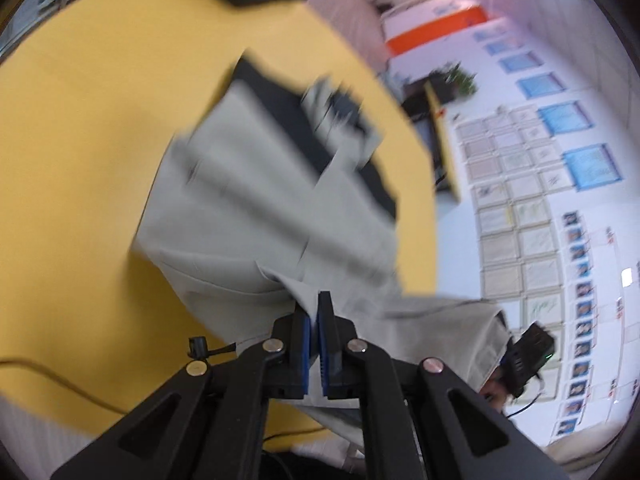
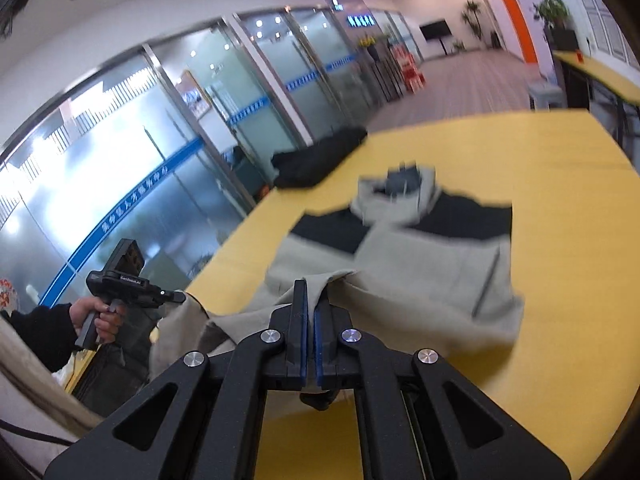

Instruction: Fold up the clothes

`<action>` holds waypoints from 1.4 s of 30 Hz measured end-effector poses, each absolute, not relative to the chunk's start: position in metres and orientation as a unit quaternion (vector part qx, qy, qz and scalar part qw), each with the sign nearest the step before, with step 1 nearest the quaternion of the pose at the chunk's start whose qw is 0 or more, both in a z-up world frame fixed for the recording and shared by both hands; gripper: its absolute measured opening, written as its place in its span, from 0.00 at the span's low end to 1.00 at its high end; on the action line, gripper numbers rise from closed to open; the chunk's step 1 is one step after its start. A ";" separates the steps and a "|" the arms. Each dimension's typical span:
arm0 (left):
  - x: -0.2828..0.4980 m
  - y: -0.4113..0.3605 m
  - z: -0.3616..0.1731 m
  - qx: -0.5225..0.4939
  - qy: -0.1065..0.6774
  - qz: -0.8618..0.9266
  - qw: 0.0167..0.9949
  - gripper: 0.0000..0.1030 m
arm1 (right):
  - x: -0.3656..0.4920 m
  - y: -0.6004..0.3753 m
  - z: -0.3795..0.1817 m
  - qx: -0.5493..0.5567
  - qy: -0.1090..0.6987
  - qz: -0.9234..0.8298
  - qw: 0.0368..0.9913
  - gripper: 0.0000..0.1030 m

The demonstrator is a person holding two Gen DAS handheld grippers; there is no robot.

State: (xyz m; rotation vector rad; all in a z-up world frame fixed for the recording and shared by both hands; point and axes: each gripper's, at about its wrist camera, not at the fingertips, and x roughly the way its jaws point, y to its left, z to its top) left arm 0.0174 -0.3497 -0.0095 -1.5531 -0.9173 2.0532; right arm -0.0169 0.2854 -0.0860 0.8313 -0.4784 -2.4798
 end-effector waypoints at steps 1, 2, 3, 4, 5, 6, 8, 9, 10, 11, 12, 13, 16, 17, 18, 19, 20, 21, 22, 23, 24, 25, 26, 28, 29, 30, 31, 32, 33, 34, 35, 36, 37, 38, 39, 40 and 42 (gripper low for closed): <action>-0.004 -0.351 -0.003 -0.546 -0.335 0.740 0.206 0.03 | -0.036 0.289 -0.081 0.294 -0.173 -0.910 0.235 0.02; -0.026 -0.352 0.004 -0.535 -0.340 0.744 0.210 0.03 | -0.056 0.296 -0.078 0.286 -0.171 -0.915 0.227 0.02; -0.052 -0.355 0.007 -0.526 -0.350 0.746 0.210 0.03 | -0.075 0.304 -0.076 0.281 -0.169 -0.919 0.216 0.02; -0.072 -0.356 0.005 -0.520 -0.356 0.748 0.209 0.04 | -0.095 0.310 -0.077 0.279 -0.170 -0.922 0.206 0.02; -0.094 -0.356 0.001 -0.516 -0.360 0.750 0.206 0.04 | -0.116 0.316 -0.079 0.277 -0.171 -0.925 0.195 0.02; -0.117 -0.350 0.000 -0.512 -0.362 0.752 0.203 0.04 | -0.138 0.322 -0.083 0.277 -0.174 -0.926 0.186 0.02; -0.165 -0.340 -0.018 -0.511 -0.358 0.756 0.198 0.04 | -0.181 0.335 -0.096 0.280 -0.179 -0.928 0.168 0.02; -0.190 -0.337 -0.029 -0.512 -0.356 0.757 0.195 0.04 | -0.202 0.339 -0.105 0.284 -0.182 -0.928 0.159 0.02; -0.211 -0.337 -0.040 -0.515 -0.355 0.756 0.192 0.04 | -0.220 0.345 -0.115 0.291 -0.187 -0.926 0.148 0.02; -0.228 -0.337 -0.055 -0.522 -0.352 0.754 0.186 0.04 | -0.237 0.354 -0.128 0.300 -0.194 -0.924 0.138 0.02; -0.245 -0.336 -0.071 -0.530 -0.347 0.753 0.179 0.04 | -0.252 0.362 -0.140 0.310 -0.198 -0.921 0.130 0.02; -0.260 -0.334 -0.086 -0.537 -0.342 0.752 0.173 0.04 | -0.267 0.370 -0.153 0.320 -0.199 -0.918 0.121 0.02; -0.298 -0.324 -0.127 -0.553 -0.331 0.747 0.163 0.04 | -0.295 0.393 -0.187 0.354 -0.196 -0.910 0.091 0.02; -0.307 -0.323 -0.139 -0.556 -0.333 0.743 0.165 0.05 | -0.299 0.400 -0.198 0.362 -0.200 -0.907 0.083 0.02; -0.316 -0.321 -0.150 -0.559 -0.340 0.736 0.173 0.05 | -0.303 0.407 -0.208 0.368 -0.206 -0.904 0.074 0.02; -0.325 -0.317 -0.160 -0.563 -0.335 0.734 0.177 0.05 | -0.308 0.412 -0.216 0.374 -0.211 -0.900 0.071 0.02; -0.335 -0.311 -0.169 -0.567 -0.323 0.737 0.175 0.05 | -0.311 0.414 -0.224 0.383 -0.209 -0.897 0.070 0.02; -0.344 -0.305 -0.177 -0.569 -0.310 0.741 0.174 0.05 | -0.317 0.415 -0.232 0.389 -0.202 -0.896 0.067 0.02; -0.351 -0.302 -0.182 -0.571 -0.301 0.743 0.175 0.05 | -0.319 0.418 -0.237 0.393 -0.204 -0.894 0.063 0.05; -0.355 -0.301 -0.187 -0.572 -0.296 0.744 0.178 0.05 | -0.319 0.422 -0.241 0.397 -0.211 -0.891 0.059 0.08; -0.355 -0.302 -0.187 -0.573 -0.293 0.744 0.182 0.06 | -0.318 0.426 -0.244 0.401 -0.216 -0.888 0.053 0.10; -0.355 -0.303 -0.184 -0.571 -0.289 0.744 0.189 0.07 | -0.315 0.429 -0.244 0.406 -0.216 -0.887 0.048 0.13; -0.355 -0.301 -0.178 -0.570 -0.276 0.749 0.195 0.08 | -0.311 0.431 -0.241 0.409 -0.212 -0.887 0.047 0.24; -0.353 -0.293 -0.164 -0.568 -0.238 0.760 0.208 0.14 | -0.302 0.433 -0.230 0.397 -0.201 -0.895 0.036 0.74; -0.353 -0.289 -0.157 -0.566 -0.219 0.765 0.214 0.16 | -0.288 0.432 -0.222 0.377 -0.193 -0.906 0.018 0.97; -0.352 -0.285 -0.150 -0.565 -0.200 0.770 0.221 0.17 | -0.277 0.433 -0.210 0.351 -0.188 -0.917 -0.003 0.99; -0.351 -0.283 -0.142 -0.558 -0.185 0.776 0.228 0.18 | -0.270 0.437 -0.198 0.330 -0.187 -0.925 -0.014 0.99; -0.349 -0.284 -0.134 -0.548 -0.172 0.784 0.235 0.23 | -0.265 0.438 -0.189 0.323 -0.175 -0.930 -0.021 1.00; -0.345 -0.285 -0.124 -0.535 -0.156 0.796 0.237 0.27 | -0.263 0.436 -0.180 0.322 -0.156 -0.934 -0.027 1.00; -0.340 -0.288 -0.112 -0.518 -0.139 0.810 0.237 0.41 | -0.262 0.429 -0.174 0.324 -0.125 -0.937 -0.023 1.00; -0.335 -0.290 -0.101 -0.502 -0.122 0.823 0.236 0.64 | -0.264 0.417 -0.172 0.335 -0.091 -0.938 -0.009 1.00; -0.330 -0.292 -0.089 -0.478 -0.105 0.841 0.230 0.73 | -0.267 0.403 -0.173 0.348 -0.057 -0.936 0.008 1.00; -0.327 -0.295 -0.081 -0.456 -0.097 0.856 0.222 0.84 | -0.273 0.387 -0.178 0.369 -0.029 -0.929 0.029 1.00; -0.324 -0.298 -0.075 -0.437 -0.095 0.868 0.216 0.89 | -0.279 0.373 -0.187 0.388 -0.012 -0.920 0.048 0.99; -0.322 -0.302 -0.069 -0.418 -0.092 0.879 0.210 0.90 | -0.283 0.360 -0.196 0.404 0.001 -0.913 0.064 0.99; -0.322 -0.303 -0.068 -0.416 -0.093 0.880 0.210 0.91 | -0.290 0.348 -0.207 0.416 0.009 -0.906 0.080 0.98; -0.325 -0.292 -0.081 -0.442 -0.087 0.861 0.236 0.91 | -0.304 0.331 -0.233 0.441 0.014 -0.892 0.098 0.97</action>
